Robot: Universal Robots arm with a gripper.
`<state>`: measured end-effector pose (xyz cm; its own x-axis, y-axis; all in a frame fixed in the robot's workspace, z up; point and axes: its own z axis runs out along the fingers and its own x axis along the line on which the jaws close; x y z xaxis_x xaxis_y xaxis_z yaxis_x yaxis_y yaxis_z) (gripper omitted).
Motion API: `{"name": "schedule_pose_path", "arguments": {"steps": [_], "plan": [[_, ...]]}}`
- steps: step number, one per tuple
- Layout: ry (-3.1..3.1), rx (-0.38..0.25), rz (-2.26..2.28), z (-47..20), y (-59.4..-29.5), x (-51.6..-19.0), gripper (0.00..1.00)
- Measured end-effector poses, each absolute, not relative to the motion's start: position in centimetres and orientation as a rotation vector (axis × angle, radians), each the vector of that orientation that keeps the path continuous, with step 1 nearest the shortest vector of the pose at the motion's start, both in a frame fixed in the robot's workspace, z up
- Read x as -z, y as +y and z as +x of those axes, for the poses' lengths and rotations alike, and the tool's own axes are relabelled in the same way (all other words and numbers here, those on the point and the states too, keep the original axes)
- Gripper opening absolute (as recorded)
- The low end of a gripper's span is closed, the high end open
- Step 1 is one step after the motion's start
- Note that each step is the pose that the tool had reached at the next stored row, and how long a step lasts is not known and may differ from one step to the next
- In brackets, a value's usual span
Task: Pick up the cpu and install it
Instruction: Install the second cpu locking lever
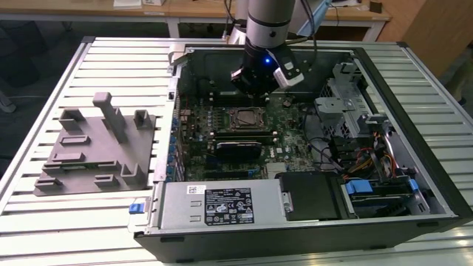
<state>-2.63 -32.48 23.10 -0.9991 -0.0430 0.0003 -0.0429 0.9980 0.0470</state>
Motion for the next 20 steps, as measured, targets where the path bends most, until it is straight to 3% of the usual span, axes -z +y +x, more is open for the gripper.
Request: {"name": "schedule_pose_path", "arguments": {"steps": [20], "plan": [[-3.127, 0.075, 0.089, -2.6, -35.8, -22.9, 0.11]]}}
